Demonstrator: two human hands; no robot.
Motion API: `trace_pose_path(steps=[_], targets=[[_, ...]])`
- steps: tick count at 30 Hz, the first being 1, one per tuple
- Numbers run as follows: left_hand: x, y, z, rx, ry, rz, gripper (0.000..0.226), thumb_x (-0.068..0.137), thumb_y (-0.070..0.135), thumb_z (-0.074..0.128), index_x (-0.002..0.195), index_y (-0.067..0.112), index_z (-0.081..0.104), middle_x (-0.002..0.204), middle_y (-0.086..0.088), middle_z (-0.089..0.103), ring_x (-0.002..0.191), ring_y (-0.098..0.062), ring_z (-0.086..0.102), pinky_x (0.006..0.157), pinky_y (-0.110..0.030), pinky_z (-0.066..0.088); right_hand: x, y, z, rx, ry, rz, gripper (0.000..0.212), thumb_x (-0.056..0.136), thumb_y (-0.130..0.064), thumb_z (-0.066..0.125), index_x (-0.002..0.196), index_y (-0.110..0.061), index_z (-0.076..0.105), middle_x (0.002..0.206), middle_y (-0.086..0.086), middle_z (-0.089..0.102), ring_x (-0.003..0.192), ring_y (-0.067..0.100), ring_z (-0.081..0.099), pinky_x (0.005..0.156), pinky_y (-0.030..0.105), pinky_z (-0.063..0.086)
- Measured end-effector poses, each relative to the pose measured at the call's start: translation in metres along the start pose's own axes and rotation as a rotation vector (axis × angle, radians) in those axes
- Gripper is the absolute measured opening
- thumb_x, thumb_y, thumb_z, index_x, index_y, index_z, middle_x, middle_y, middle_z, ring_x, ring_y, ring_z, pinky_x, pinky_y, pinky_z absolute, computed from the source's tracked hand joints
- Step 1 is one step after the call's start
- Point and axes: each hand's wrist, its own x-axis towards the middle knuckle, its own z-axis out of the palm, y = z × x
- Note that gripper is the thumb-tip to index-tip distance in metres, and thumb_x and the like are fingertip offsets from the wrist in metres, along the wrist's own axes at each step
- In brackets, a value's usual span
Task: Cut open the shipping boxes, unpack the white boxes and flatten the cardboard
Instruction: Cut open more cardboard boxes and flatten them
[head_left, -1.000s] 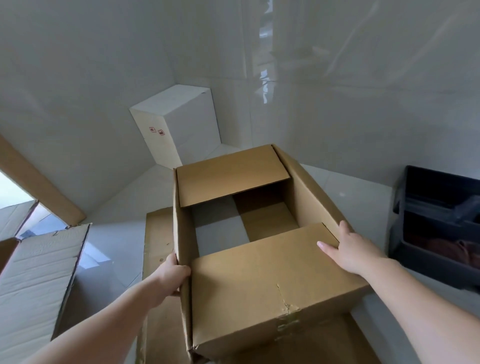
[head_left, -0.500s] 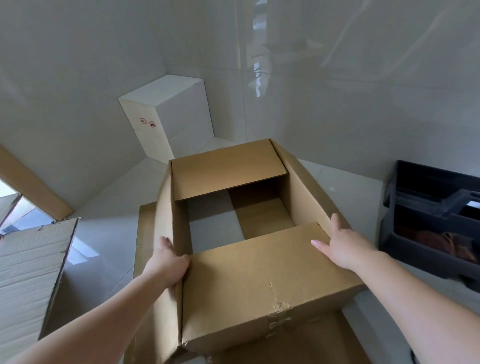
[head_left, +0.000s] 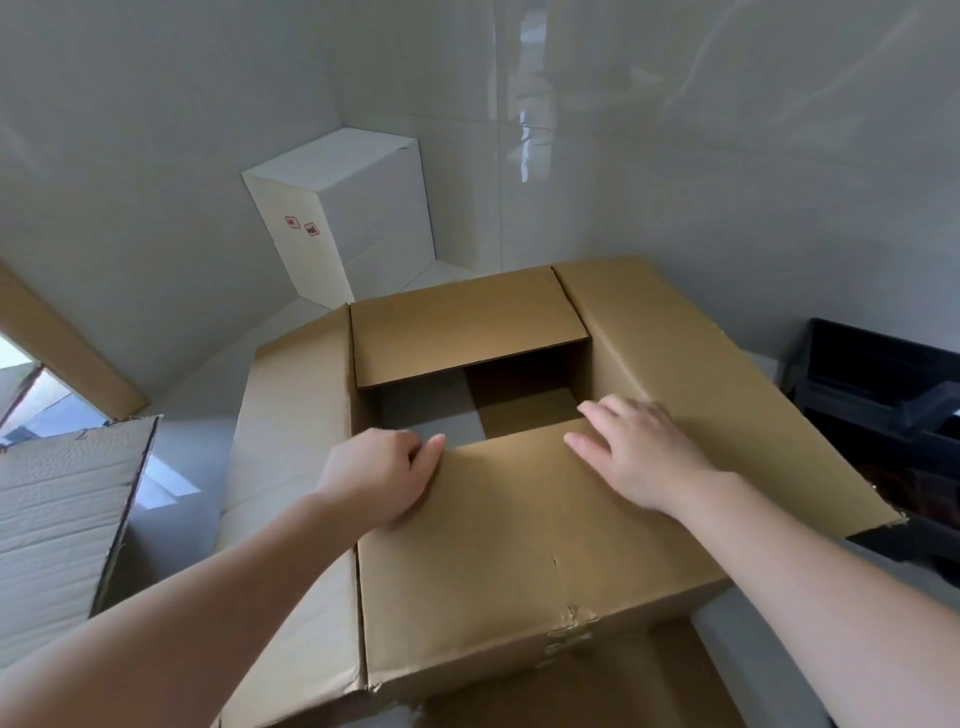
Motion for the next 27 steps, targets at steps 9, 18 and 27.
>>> trace_pose_path(steps=[9,18,27], targets=[[0.007,0.043,-0.1,-0.142,-0.202,0.061,0.057,0.096,0.048,0.036,0.057,0.017,0.064,0.051,0.008,0.063,0.048,-0.009,0.059,0.055,-0.025,0.045,0.004,-0.003,-0.091,0.16,-0.118,0.16,0.048,0.094,-0.036,0.045,0.055,-0.019,0.024,0.054,0.0,0.025,0.053,0.021,0.026,0.052,0.03,0.02],[-0.005,0.087,-0.13,0.257,-0.439,0.236,0.023,0.09,0.047,0.051,0.085,0.028,0.062,0.086,0.011,0.062,0.075,-0.007,0.059,0.067,-0.022,0.048,-0.113,-0.031,-0.14,0.011,-0.968,0.08,0.089,0.067,-0.075,0.064,0.142,-0.036,0.036,0.138,-0.007,0.047,0.084,0.011,0.063,0.071,0.029,0.053],[0.01,0.083,-0.065,0.292,-0.545,0.212,0.035,0.093,0.038,0.048,0.116,0.017,0.063,0.119,-0.002,0.061,0.106,-0.019,0.059,0.092,-0.033,0.05,-0.154,-0.044,-0.024,-0.211,-0.702,-0.048,0.123,0.069,-0.035,0.085,0.152,-0.016,-0.004,0.157,0.019,0.002,0.124,0.042,0.045,0.096,0.045,0.041]])
